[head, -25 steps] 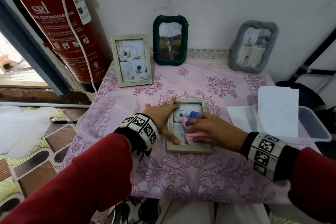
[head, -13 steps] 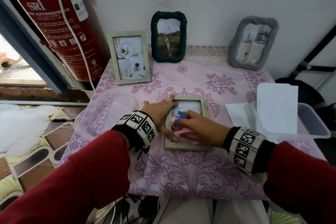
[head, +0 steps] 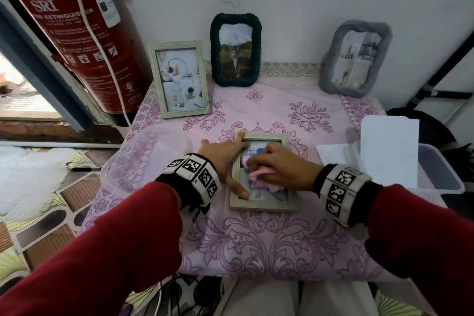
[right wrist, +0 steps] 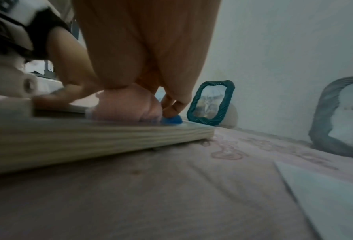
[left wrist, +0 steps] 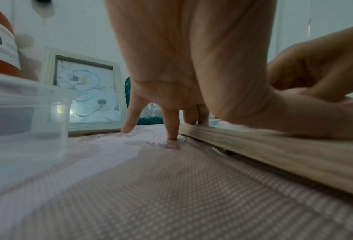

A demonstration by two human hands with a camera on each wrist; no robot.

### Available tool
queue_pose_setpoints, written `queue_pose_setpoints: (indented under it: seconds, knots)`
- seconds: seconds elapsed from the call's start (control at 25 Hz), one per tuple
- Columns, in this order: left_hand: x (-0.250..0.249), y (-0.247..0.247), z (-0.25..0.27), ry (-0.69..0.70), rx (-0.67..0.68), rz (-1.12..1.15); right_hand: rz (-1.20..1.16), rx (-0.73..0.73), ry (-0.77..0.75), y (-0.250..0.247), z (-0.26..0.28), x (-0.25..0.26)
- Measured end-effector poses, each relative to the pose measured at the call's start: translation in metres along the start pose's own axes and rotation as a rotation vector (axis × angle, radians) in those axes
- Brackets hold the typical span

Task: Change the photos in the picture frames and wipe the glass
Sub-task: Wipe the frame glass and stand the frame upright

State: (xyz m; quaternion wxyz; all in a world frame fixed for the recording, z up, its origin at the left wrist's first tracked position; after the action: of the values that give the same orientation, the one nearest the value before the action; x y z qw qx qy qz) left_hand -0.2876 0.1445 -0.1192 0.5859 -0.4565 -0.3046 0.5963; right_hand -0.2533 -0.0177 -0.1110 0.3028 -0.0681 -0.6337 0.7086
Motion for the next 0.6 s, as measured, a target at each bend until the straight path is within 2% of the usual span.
queue_pose_setpoints:
  seconds: [0.2,0.4,0.6]
  knots:
    - [0.0,-0.001,0.003,0.005,0.013,0.013,0.055,0.053,-0.161,-0.002,0.031,0.007]
    - [0.001,0.001,0.001,0.013,0.012,0.027,0.294,0.028,-0.039,-0.015,0.012,-0.016]
    - [0.001,-0.002,-0.002,0.002,0.024,0.015,0.178,0.019,-0.054,-0.002,0.007,-0.002]
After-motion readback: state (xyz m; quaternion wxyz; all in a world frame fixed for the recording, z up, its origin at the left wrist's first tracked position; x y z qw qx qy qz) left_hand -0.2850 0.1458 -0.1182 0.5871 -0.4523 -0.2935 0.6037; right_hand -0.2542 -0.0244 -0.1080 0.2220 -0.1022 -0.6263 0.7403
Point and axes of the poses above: each hand's wrist, its own z-axis away from the middle knuckle, its own y-axis out of the palm, x = y × z, the point moved 2 cm from there along -z, towards the middle knuckle, and after that the axes turned 4 degrees about z, right-handed, at the moved point
